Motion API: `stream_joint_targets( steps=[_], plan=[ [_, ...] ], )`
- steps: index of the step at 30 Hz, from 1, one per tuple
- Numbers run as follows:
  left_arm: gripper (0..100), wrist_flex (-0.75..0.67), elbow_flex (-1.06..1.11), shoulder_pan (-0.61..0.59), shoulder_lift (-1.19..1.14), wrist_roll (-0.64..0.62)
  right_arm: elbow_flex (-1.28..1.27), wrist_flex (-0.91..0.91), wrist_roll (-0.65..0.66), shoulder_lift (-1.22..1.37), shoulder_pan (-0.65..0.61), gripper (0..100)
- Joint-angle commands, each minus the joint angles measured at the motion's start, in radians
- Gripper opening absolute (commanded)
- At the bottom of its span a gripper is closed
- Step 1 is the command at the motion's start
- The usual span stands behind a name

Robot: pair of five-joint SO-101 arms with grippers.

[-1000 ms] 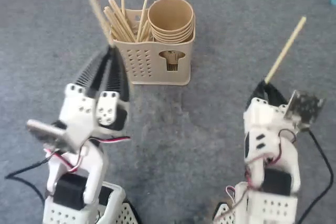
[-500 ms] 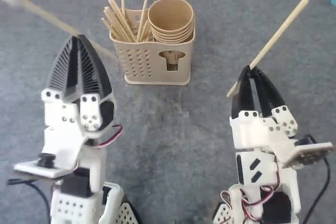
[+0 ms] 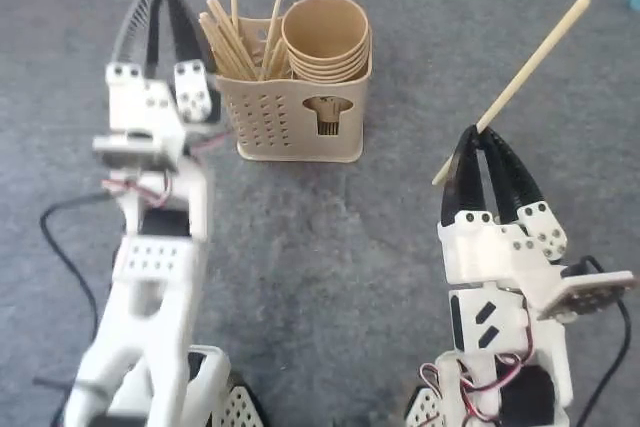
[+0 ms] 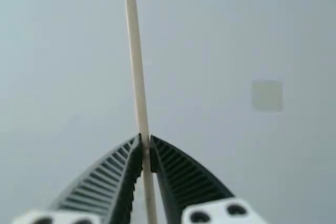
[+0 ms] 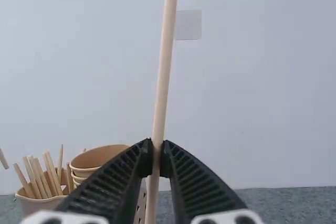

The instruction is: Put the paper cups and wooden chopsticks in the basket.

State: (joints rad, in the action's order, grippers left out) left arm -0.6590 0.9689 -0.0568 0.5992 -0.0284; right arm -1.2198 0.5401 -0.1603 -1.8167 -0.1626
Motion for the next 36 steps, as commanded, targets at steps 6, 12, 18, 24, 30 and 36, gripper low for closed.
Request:
stream_joint_targets(
  steps=[6,12,18,24,30,36],
  plan=[
    [1,-0.054,-0.117,0.002,-0.23,0.002,0.052,0.027,-0.011,-0.001,-0.008,0.7],
    [1,-0.049,-0.114,0.043,-0.238,0.002,0.051,0.027,-0.011,-0.001,-0.008,0.7],
    [6,-0.034,-0.11,0.049,-0.238,0.002,0.051,0.027,-0.011,-0.001,-0.008,0.7],
    [20,0.141,-0.119,0.041,-0.227,0.002,0.049,0.028,-0.011,-0.001,-0.007,0.7],
    [20,0.149,-0.117,0.003,-0.213,0.002,0.049,0.07,-0.011,-0.001,-0.007,0.7],
    [20,0.354,-0.111,-0.114,-0.02,0.002,0.035,0.073,-0.011,0.001,-0.007,0.7]
  ],
)
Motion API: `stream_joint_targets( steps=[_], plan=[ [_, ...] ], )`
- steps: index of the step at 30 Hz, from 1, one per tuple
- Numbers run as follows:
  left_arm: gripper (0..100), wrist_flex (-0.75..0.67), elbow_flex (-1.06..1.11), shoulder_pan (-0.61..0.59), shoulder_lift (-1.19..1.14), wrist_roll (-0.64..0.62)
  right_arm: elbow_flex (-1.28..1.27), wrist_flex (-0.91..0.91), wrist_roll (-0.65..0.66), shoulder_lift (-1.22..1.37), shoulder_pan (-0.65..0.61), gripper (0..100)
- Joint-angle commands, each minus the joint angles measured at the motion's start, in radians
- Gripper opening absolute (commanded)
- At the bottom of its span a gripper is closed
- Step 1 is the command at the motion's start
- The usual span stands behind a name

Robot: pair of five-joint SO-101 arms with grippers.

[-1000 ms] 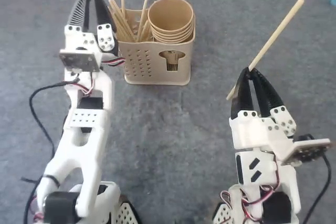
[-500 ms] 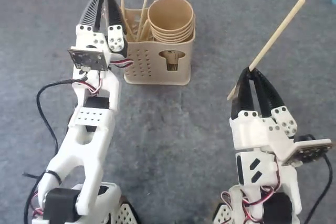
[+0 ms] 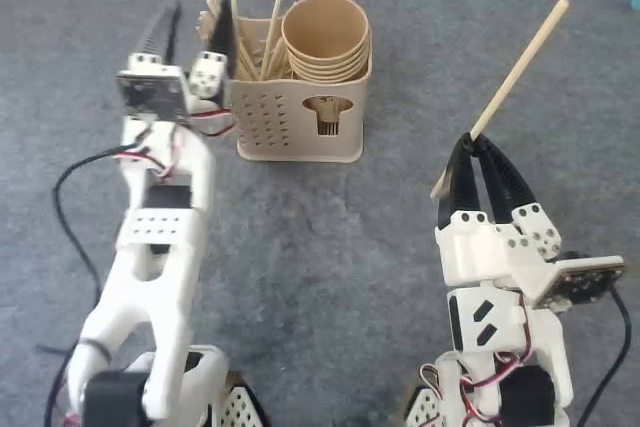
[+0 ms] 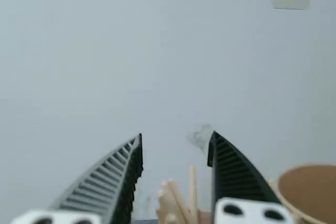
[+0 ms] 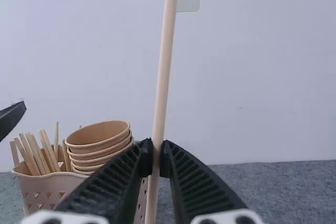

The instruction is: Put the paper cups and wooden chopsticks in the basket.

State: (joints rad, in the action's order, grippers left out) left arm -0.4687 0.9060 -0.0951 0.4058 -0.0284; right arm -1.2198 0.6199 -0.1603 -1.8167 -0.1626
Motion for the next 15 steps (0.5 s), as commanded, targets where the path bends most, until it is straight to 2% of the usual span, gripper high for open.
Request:
stream_joint_targets(
  steps=[1,8,12,15],
  plan=[
    [20,0.239,-0.05,-0.095,0.224,0.002,0.028,-0.01,-0.011,0.001,-0.007,0.7],
    [20,0.81,-0.039,-0.253,0.554,0.003,-0.077,-0.077,-0.011,0.001,-0.008,0.7],
    [20,1.157,-0.039,-0.344,0.598,0.003,-0.101,-0.079,-0.011,0.002,-0.015,0.7],
    [20,1.301,-0.007,-0.354,0.58,0.0,-0.087,-0.104,-0.012,0.002,-0.028,0.7]
  ],
)
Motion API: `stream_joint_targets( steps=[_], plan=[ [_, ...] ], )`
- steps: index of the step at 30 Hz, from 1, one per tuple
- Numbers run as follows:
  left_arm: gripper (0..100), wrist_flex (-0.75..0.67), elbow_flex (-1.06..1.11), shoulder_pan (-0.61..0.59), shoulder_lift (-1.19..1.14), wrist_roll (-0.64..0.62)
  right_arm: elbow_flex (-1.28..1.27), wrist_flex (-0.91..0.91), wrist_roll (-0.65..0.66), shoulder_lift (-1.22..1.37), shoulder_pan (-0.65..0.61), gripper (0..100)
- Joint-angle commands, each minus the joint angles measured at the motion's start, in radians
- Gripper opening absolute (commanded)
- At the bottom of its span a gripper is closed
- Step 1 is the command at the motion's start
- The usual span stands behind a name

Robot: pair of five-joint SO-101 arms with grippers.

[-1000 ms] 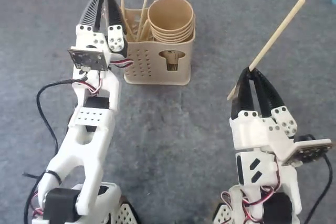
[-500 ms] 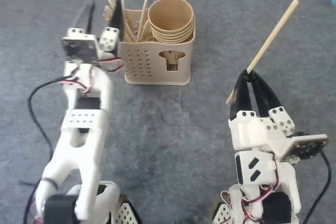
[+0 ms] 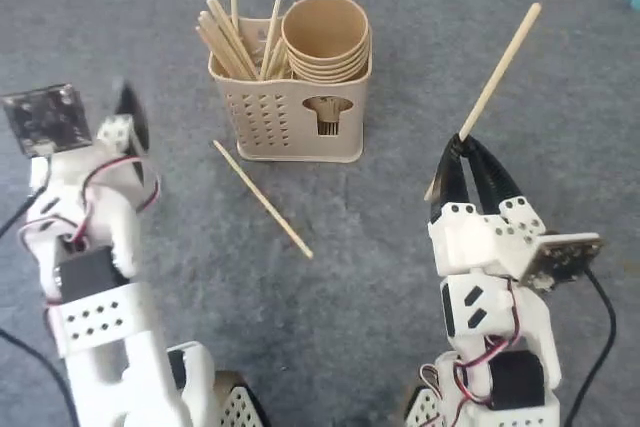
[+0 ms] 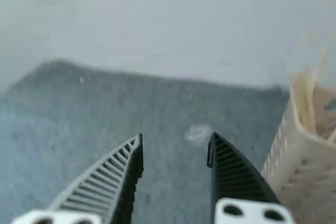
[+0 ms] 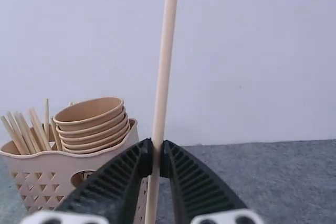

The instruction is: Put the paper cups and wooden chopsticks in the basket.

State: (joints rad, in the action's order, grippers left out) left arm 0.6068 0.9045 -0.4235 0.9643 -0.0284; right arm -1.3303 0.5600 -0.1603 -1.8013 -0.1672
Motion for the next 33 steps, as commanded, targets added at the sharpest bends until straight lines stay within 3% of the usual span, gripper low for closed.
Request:
stream_joint_targets(
  steps=[1,12,16,21,26,33],
  plan=[
    [20,0.238,0.021,-0.026,0.018,-0.003,0.031,-0.058,-0.011,-0.013,-0.042,0.7],
    [20,0.181,0.266,-0.023,0.009,-0.06,0.215,-0.113,-0.006,0.093,-0.15,0.7],
    [20,0.196,0.294,-0.025,0.008,-0.057,0.321,-0.232,-0.011,0.278,-0.157,0.7],
    [20,0.043,0.424,-0.025,0.008,-0.003,0.428,-0.444,-0.006,0.509,-0.225,0.7],
    [20,0.038,0.429,-0.025,0.008,-0.012,0.445,-0.711,-0.002,0.716,-0.311,0.8],
    [20,0.028,0.437,-0.028,0.008,-0.011,0.539,-1.012,0.279,1.075,-0.473,0.8]
  ],
)
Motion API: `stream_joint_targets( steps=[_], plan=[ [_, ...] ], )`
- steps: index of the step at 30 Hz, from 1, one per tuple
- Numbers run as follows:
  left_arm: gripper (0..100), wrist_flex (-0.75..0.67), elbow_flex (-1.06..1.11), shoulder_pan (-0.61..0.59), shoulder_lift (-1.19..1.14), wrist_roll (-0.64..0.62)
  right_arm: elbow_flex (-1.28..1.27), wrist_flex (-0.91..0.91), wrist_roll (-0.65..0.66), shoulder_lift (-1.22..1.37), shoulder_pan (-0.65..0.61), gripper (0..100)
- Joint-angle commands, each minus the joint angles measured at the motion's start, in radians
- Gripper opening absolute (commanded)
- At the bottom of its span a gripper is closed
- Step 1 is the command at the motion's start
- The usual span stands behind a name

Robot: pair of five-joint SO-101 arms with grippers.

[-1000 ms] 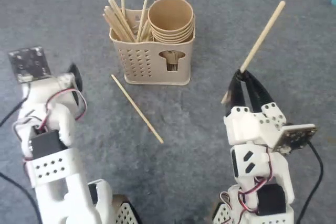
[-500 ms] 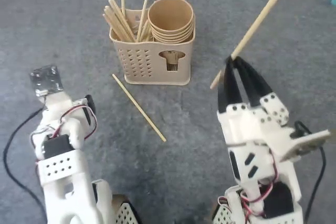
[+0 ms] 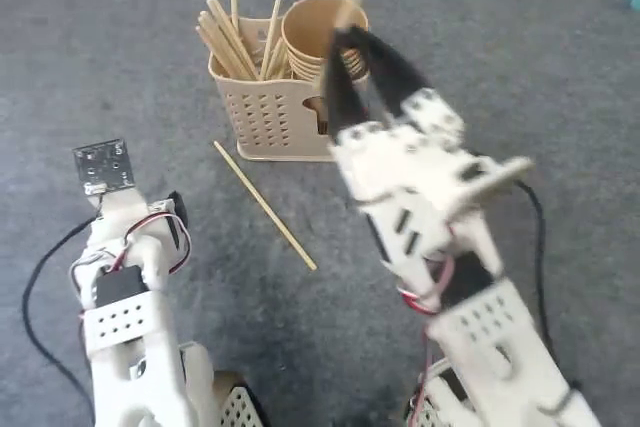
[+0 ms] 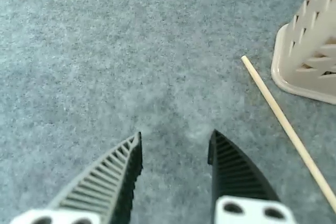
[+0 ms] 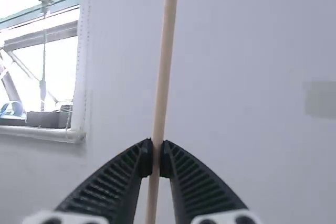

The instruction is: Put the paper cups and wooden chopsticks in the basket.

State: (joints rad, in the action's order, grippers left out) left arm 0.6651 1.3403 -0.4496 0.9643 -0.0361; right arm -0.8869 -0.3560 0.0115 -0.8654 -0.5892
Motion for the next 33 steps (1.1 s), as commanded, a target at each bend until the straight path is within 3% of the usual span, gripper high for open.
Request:
stream_joint_targets(
  steps=[1,9,21,26,33],
  plan=[
    [20,-0.043,0.005,-0.002,0.008,-0.003,0.123,-0.114,0.123,0.189,-0.067,0.8],
    [20,-0.055,0.012,0.002,0.008,-0.002,0.4,-0.145,0.138,0.576,-0.09,0.9],
    [20,-0.087,0.024,0.017,0.009,0.002,0.852,-0.134,0.14,1.053,-0.005,1.4],
    [20,-0.109,0.03,0.018,0.009,0.002,0.919,0.013,0.137,1.125,0.012,12.1],
    [20,-0.11,0.03,0.018,0.009,0.0,0.919,0.196,0.132,1.035,0.008,7.5]
  ],
)
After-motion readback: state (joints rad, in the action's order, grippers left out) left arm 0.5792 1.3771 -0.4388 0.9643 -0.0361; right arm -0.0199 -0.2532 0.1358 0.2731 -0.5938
